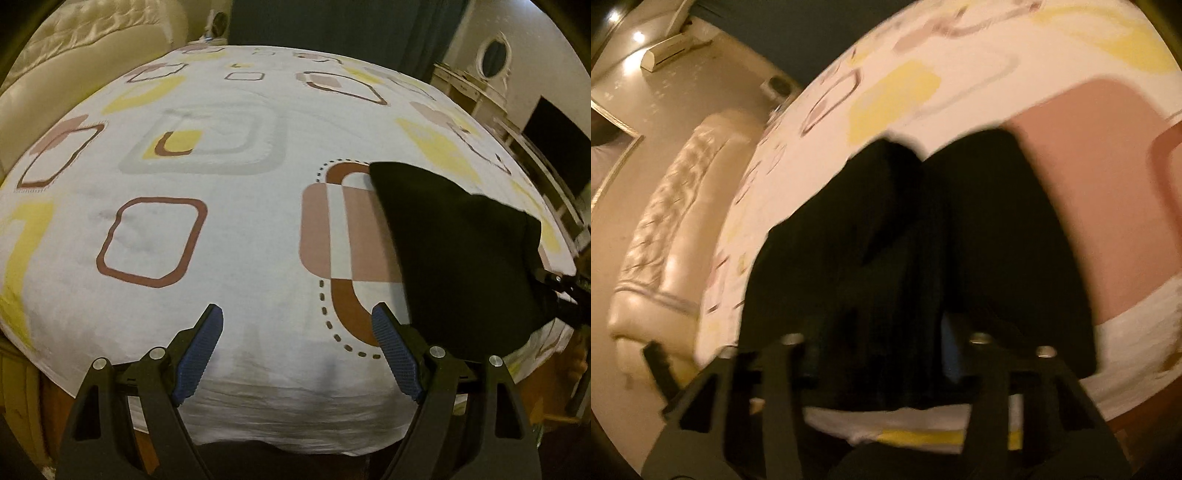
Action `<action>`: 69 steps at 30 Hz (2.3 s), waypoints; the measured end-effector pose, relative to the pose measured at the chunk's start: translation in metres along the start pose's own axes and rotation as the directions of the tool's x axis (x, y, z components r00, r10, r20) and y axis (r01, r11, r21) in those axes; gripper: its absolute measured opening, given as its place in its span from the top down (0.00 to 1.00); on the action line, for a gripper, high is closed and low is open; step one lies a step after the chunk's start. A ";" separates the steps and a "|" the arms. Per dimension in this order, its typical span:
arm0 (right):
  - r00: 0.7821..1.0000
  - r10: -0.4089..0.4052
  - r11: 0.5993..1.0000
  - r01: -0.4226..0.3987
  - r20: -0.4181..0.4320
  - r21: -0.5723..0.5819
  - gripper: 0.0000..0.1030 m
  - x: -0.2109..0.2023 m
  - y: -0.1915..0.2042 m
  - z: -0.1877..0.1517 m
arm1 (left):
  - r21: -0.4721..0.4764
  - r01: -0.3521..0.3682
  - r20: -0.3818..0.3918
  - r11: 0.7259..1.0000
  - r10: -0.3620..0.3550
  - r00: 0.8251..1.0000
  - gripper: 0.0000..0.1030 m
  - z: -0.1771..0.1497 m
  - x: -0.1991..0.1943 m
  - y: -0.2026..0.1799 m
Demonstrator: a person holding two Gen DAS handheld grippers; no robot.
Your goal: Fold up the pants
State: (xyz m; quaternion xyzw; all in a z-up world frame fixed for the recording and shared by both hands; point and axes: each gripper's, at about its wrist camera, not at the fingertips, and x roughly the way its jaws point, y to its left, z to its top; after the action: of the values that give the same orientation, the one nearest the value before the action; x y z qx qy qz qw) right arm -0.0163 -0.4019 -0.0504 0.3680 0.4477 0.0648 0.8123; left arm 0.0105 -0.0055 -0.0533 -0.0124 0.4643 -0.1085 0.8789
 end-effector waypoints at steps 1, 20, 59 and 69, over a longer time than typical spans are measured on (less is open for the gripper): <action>1.000 -0.011 1.000 0.011 -0.004 -0.015 0.67 0.003 0.003 -0.001 | 0.010 -0.003 0.003 1.000 0.003 1.000 0.21 -0.001 0.000 -0.002; 0.987 -0.010 0.999 0.016 0.159 -0.038 0.88 -0.071 -0.013 0.015 | 0.019 0.011 0.003 1.000 -0.011 1.000 0.21 -0.002 0.001 -0.001; 0.991 0.047 0.986 -0.066 0.125 0.155 0.87 -0.062 -0.090 -0.001 | 0.047 0.018 -0.001 0.999 -0.018 1.000 0.21 -0.005 0.001 -0.013; 0.980 -0.118 0.963 0.074 0.159 0.259 0.60 -0.094 -0.122 -0.009 | 0.036 0.120 -0.020 0.992 -0.119 0.993 0.21 -0.006 -0.003 -0.018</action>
State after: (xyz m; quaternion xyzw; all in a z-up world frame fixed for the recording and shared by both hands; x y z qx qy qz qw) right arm -0.1061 -0.5261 -0.0696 0.4501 0.3974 -0.0642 0.7971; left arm 0.0012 -0.0224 -0.0521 -0.0229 0.4684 -0.1695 0.8668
